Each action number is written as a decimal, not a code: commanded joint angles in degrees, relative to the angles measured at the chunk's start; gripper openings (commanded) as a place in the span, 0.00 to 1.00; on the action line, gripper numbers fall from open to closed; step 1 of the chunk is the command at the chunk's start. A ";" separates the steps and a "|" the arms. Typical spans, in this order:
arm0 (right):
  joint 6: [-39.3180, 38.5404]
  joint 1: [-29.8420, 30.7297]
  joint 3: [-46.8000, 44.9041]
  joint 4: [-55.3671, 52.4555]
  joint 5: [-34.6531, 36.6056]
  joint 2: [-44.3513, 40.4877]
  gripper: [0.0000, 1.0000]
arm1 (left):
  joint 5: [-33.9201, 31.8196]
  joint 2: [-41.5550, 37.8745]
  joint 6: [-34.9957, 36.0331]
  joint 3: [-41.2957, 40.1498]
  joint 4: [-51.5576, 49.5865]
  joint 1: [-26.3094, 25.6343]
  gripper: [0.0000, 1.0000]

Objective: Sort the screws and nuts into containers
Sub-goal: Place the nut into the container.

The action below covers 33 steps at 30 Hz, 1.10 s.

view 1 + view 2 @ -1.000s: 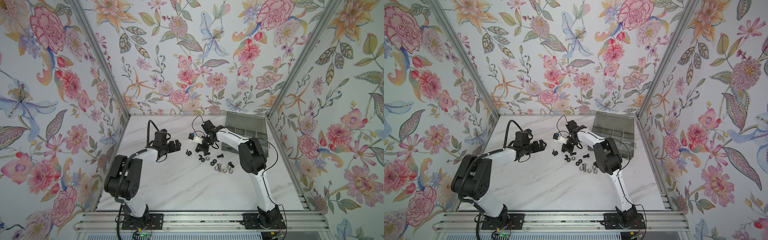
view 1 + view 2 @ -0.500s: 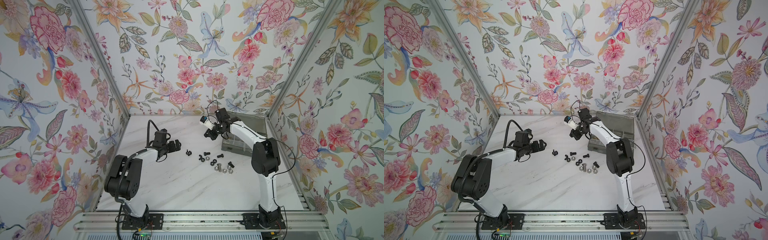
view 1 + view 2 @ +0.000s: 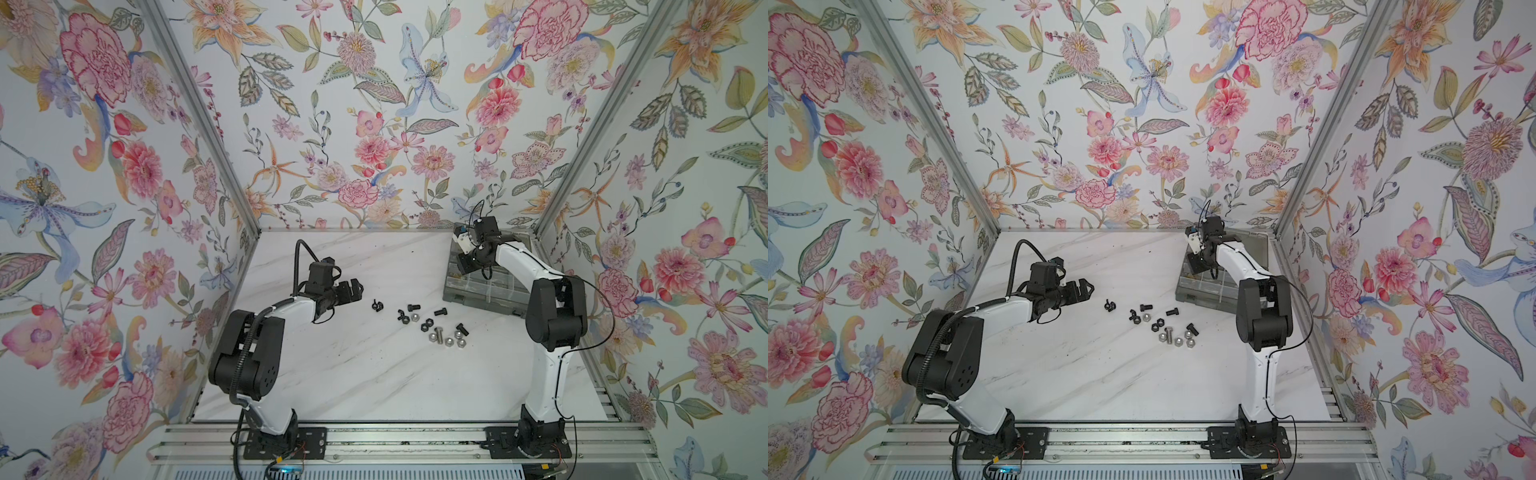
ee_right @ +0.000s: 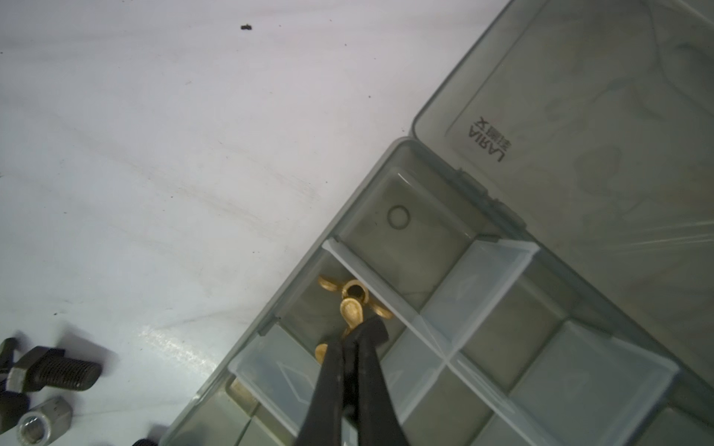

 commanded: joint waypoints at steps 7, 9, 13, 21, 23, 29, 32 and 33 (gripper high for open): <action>3.32 -2.67 -5.76 2.74 4.13 -6.73 0.00 | 0.99 0.32 -0.62 0.70 0.59 0.42 0.99; 3.37 -2.76 -6.53 2.69 5.95 -7.08 0.00 | 0.99 0.33 -0.64 0.70 0.60 0.46 0.99; 3.61 -3.38 -7.87 2.68 7.54 -7.44 0.00 | 1.12 0.32 -0.68 0.88 0.59 0.36 0.99; 3.73 -3.49 -8.79 2.66 9.71 -6.36 0.01 | 1.45 1.36 -0.62 2.32 0.24 -0.52 0.99; 3.68 -3.47 -8.74 2.72 10.40 -6.00 0.05 | 1.54 1.64 -0.62 2.67 0.24 -0.73 0.99; 3.55 -3.48 -8.70 2.72 11.15 -4.87 0.09 | 1.62 2.35 -0.60 3.50 0.10 -1.11 1.00; 3.63 -3.39 -8.61 2.71 11.42 -4.56 0.20 | 1.63 2.44 -0.62 3.69 -0.02 -1.11 0.99; 3.55 -3.39 -8.54 2.76 11.04 -4.54 0.21 | 1.58 2.48 -0.62 3.69 -0.03 -1.23 0.99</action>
